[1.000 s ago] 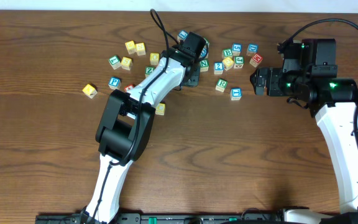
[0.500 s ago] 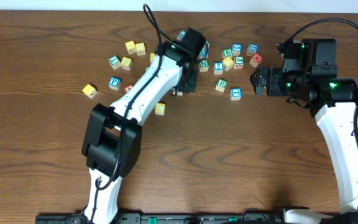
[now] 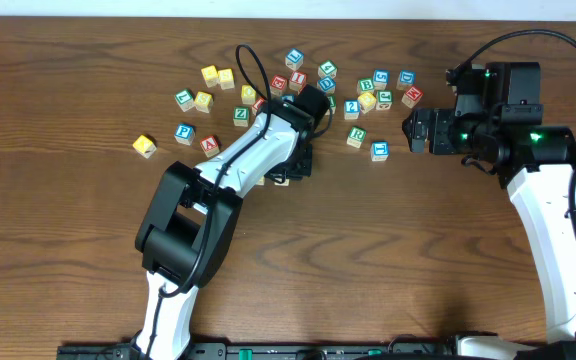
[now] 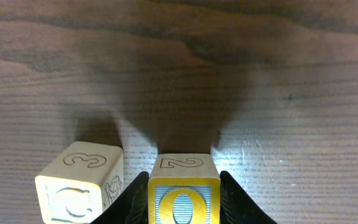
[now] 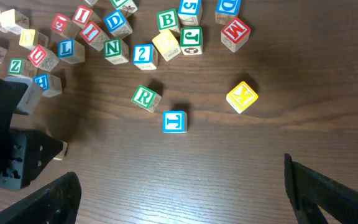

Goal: Spell out CORL
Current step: 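Place the O block just right of the C block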

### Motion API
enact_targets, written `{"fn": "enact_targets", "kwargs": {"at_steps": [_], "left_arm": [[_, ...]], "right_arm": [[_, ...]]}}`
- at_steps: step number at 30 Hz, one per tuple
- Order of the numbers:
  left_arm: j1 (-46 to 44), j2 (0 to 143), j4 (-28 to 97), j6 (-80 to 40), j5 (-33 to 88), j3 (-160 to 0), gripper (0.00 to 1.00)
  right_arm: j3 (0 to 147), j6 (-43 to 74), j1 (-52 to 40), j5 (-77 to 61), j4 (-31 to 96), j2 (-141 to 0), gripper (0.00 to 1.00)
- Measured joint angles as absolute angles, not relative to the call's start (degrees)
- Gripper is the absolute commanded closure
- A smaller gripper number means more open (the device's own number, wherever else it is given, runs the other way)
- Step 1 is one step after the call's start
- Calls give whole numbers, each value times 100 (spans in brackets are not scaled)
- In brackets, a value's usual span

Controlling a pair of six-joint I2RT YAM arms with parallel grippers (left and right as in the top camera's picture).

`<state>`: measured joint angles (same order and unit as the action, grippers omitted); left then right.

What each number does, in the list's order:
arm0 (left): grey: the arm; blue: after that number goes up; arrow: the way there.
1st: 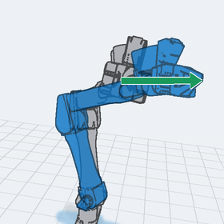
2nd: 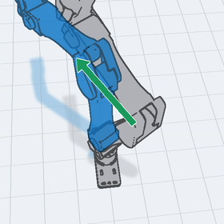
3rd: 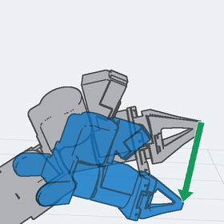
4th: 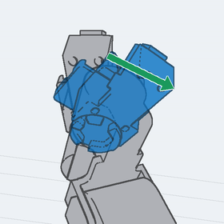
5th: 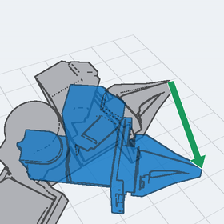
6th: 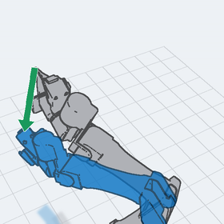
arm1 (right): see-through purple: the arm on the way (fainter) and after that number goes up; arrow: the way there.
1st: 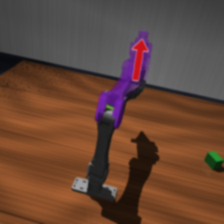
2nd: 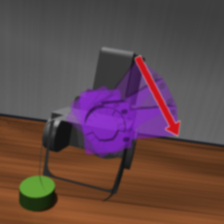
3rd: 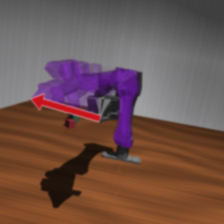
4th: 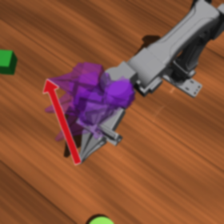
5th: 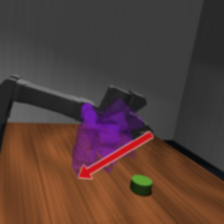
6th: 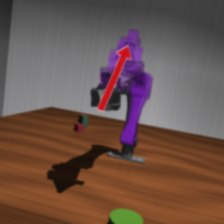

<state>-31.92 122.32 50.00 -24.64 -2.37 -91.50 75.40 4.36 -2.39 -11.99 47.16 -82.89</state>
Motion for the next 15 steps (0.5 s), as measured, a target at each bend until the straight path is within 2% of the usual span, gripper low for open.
{"fn": "enact_targets", "kwargs": {"at_steps": [7, 9, 15], "left_arm": [[-3192, 12232, 4984, -2467, -471, -9144, 71], [-3192, 12232, 4945, -2467, -486, -9109, 66], [-3192, 12232, 4945, -2512, -491, -9032, 65]], "right_arm": [[7540, 436, -239, -1199, 4713, -8289, 1], [7540, 436, -239, -1199, 4716, -8289, 1], [7540, 436, -239, -1199, 4713, -8289, 1]]}}
